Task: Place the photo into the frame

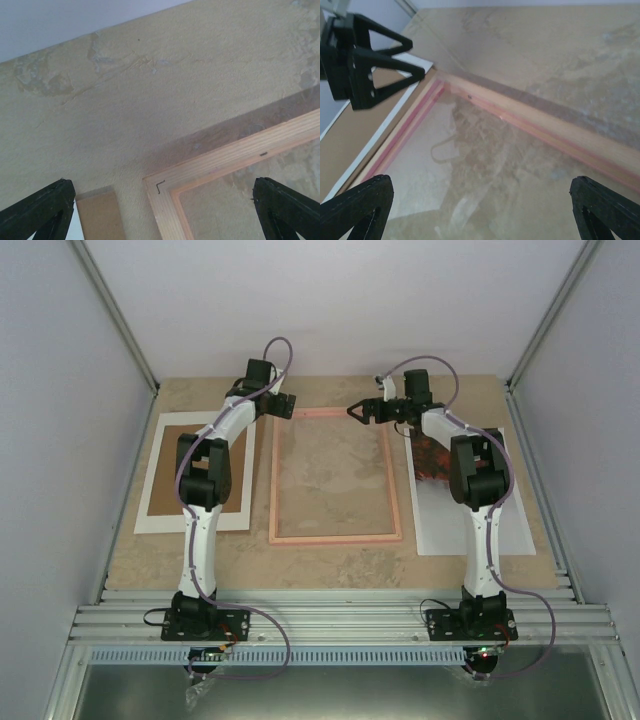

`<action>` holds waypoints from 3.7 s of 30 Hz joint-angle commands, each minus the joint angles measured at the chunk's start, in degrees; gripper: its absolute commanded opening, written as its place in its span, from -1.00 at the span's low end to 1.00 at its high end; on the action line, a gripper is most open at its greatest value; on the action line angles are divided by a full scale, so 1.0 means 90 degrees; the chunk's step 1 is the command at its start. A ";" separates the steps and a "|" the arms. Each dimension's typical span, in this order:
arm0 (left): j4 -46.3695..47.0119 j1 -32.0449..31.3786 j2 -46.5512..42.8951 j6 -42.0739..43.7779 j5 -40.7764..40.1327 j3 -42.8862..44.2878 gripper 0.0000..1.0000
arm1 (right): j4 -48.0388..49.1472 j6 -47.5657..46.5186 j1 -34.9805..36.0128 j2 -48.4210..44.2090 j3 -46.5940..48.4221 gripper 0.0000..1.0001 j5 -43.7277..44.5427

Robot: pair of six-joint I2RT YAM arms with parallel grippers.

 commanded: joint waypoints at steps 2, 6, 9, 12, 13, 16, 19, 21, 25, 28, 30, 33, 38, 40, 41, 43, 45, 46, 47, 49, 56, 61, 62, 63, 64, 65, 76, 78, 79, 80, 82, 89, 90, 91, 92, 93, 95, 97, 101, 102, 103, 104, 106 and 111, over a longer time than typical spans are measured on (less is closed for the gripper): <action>0.0011 -0.0027 0.0364 -0.0037 -0.0195 0.0464 0.98 | 0.0354 0.0535 0.0173 0.0556 0.0748 0.95 0.0417; -0.0073 -0.0047 0.0572 -0.0002 -0.0195 0.0656 0.98 | 0.0416 0.0652 0.0183 0.0879 0.1013 0.95 0.0589; -0.0119 -0.0064 0.0711 0.0046 -0.0186 0.0711 0.98 | 0.0316 0.0663 0.0203 0.1046 0.1188 0.95 0.0655; -0.0169 -0.0093 0.0836 0.0089 -0.0165 0.0761 0.99 | 0.0265 0.0650 0.0211 0.1165 0.1210 0.95 0.0737; -0.0195 -0.0109 0.0877 0.0114 -0.0187 0.0777 0.98 | 0.0219 0.0654 0.0206 0.1199 0.1203 0.95 0.0782; -0.0281 -0.0135 0.0966 0.0182 -0.0195 0.0786 0.99 | 0.0072 0.0653 0.0204 0.1297 0.1181 0.95 0.0874; -0.0365 -0.0140 0.1005 0.0240 -0.0198 0.0766 0.99 | -0.0002 0.0683 0.0204 0.1305 0.1058 0.95 0.0900; -0.0446 -0.0144 0.1004 0.0287 -0.0195 0.0735 0.98 | -0.0070 0.0680 0.0204 0.1280 0.0963 0.94 0.0936; -0.0533 -0.0154 0.0918 0.0410 -0.0197 0.0546 0.98 | -0.0228 0.0554 0.0204 0.1178 0.0764 0.94 0.1033; -0.0479 -0.0154 0.0821 0.0426 -0.0195 0.0357 0.99 | -0.0284 0.0447 0.0204 0.1061 0.0554 0.94 0.1049; -0.0427 -0.0154 0.0762 0.0437 -0.0331 0.0287 0.99 | -0.0270 0.0398 0.0194 0.0982 0.0443 0.94 0.1035; -0.0453 -0.0154 0.0691 0.0385 -0.0326 0.0310 0.98 | -0.0315 0.0285 0.0199 0.0860 0.0409 0.94 0.0964; -0.0535 -0.0154 0.0217 0.0324 -0.0252 0.0364 0.99 | -0.0394 -0.0002 0.0183 0.0385 0.0320 0.95 0.0824; -0.0634 -0.0154 -0.0088 0.0278 -0.0225 0.0340 0.99 | -0.0423 -0.0105 0.0174 0.0067 0.0218 0.95 0.0776; -0.0692 -0.0158 -0.0234 0.0247 -0.0120 0.0324 0.99 | -0.0437 -0.0166 0.0174 -0.0104 0.0146 0.95 0.0772; -0.0815 -0.0155 -0.0629 0.0193 0.0008 0.0234 0.99 | -0.0492 -0.0281 0.0174 -0.0448 0.0004 0.95 0.0775; -0.0874 -0.0154 -0.1012 0.0145 0.0052 0.0023 0.99 | -0.0598 -0.0408 0.0174 -0.0801 -0.0122 0.95 0.0794; -0.0891 -0.0154 -0.1220 0.0123 0.0066 -0.0120 0.99 | -0.0665 -0.0468 0.0174 -0.0986 -0.0196 0.95 0.0801; -0.0912 -0.0154 -0.1409 0.0119 0.0068 -0.0254 0.99 | -0.0736 -0.0525 0.0174 -0.1169 -0.0271 0.95 0.0797; -0.0988 -0.0154 -0.1791 0.0092 0.0052 -0.0530 0.99 | -0.0864 -0.0651 0.0174 -0.1597 -0.0453 0.95 0.0837; -0.1008 -0.0154 -0.3060 0.0019 -0.0066 -0.1902 0.99 | -0.0975 -0.0857 0.0175 -0.2668 -0.1442 0.95 0.0969; -0.0757 -0.0154 -0.3410 -0.0060 0.0050 -0.2745 0.99 | -0.0701 -0.0536 0.0216 -0.2710 -0.1994 0.95 0.1008; -0.0697 -0.0154 -0.3400 -0.0084 0.0084 -0.2845 0.99 | -0.0641 -0.0459 0.0238 -0.2634 -0.2040 0.95 0.1075; -0.0654 -0.0156 -0.3359 -0.0093 0.0120 -0.2911 0.99 | -0.0595 -0.0394 0.0258 -0.2538 -0.2050 0.95 0.1131; -0.0632 -0.0155 -0.3285 -0.0104 0.0160 -0.2932 0.99 | -0.0556 -0.0340 0.0275 -0.2401 -0.2033 0.95 0.1182; -0.0637 -0.0154 -0.3142 -0.0119 0.0199 -0.2922 0.99 | -0.0526 -0.0281 0.0281 -0.2239 -0.2003 0.95 0.1231; -0.0570 -0.0155 -0.2260 0.0042 0.0386 -0.3008 0.99 | -0.0476 -0.0017 0.0292 -0.1155 -0.1841 0.95 0.1675; -0.0520 -0.0154 -0.2251 0.0036 0.0349 -0.3088 0.99 | -0.0482 -0.0051 0.0292 -0.1151 -0.1928 0.95 0.1663; -0.0496 -0.0159 -0.2272 0.0034 0.0339 -0.3118 0.99 | -0.0479 -0.0063 0.0292 -0.1187 -0.1984 0.95 0.1629; -0.0476 -0.0155 -0.2300 0.0034 0.0321 -0.3144 0.99 | -0.0486 -0.0086 0.0292 -0.1246 -0.2025 0.95 0.1569; -0.0507 -0.0154 -0.2421 0.0049 0.0279 -0.3166 0.99 | -0.0570 -0.0135 0.0292 -0.1425 -0.2019 0.95 0.1440; -0.0822 -0.0145 -0.3537 0.0266 0.0148 -0.3668 0.99 | -0.0720 -0.0744 0.0294 -0.2945 -0.2269 0.95 0.1506; -0.0874 -0.0145 -0.3719 0.0317 0.0158 -0.3808 0.99 | -0.0694 -0.0887 0.0292 -0.3197 -0.2377 0.95 0.1642; -0.0927 -0.0145 -0.3914 0.0375 0.0178 -0.3981 0.99 | -0.0661 -0.1031 0.0284 -0.3463 -0.2514 0.95 0.1777; -0.0981 -0.0145 -0.4104 0.0469 0.0207 -0.4137 0.99 | -0.0616 -0.1211 0.0277 -0.3701 -0.2647 0.95 0.1898; -0.1038 -0.0137 -0.4391 0.0570 0.0222 -0.4333 0.99 | -0.0588 -0.1377 0.0268 -0.3954 -0.2774 0.95 0.2017; -0.1198 -0.0114 -0.4846 0.0835 0.0271 -0.4766 0.99 | -0.0541 -0.1734 0.0239 -0.4405 -0.2996 0.95 0.2210; -0.1351 -0.0049 -0.5344 0.1204 0.0301 -0.5174 0.99 | -0.0463 -0.1867 0.0194 -0.4800 -0.3241 0.95 0.2371; -0.1771 0.0145 -0.6294 0.2166 0.0254 -0.5994 0.99 | -0.0432 -0.2207 0.0062 -0.5611 -0.3789 0.95 0.1792; -0.1890 0.0232 -0.6514 0.2438 0.0250 -0.6210 0.99 | -0.0445 -0.2323 0.0043 -0.5776 -0.3917 0.95 0.1588; -0.1964 0.0315 -0.6722 0.2717 0.0211 -0.6415 0.99 | -0.0459 -0.2383 0.0041 -0.5913 -0.4013 0.95 0.1385; -0.2057 0.0433 -0.6904 0.2997 0.0205 -0.6627 0.99 | -0.0490 -0.2418 0.0040 -0.6034 -0.4082 0.95 0.1226; -0.2125 0.0709 -0.7213 0.3584 0.0098 -0.7048 0.99 | -0.0518 -0.2339 0.0038 -0.6198 -0.4175 0.95 0.0970; -0.1461 0.0929 -0.7583 0.4653 -0.0736 -0.8221 0.98 | -0.0574 -0.1944 0.0038 -0.6232 -0.4338 0.95 0.0425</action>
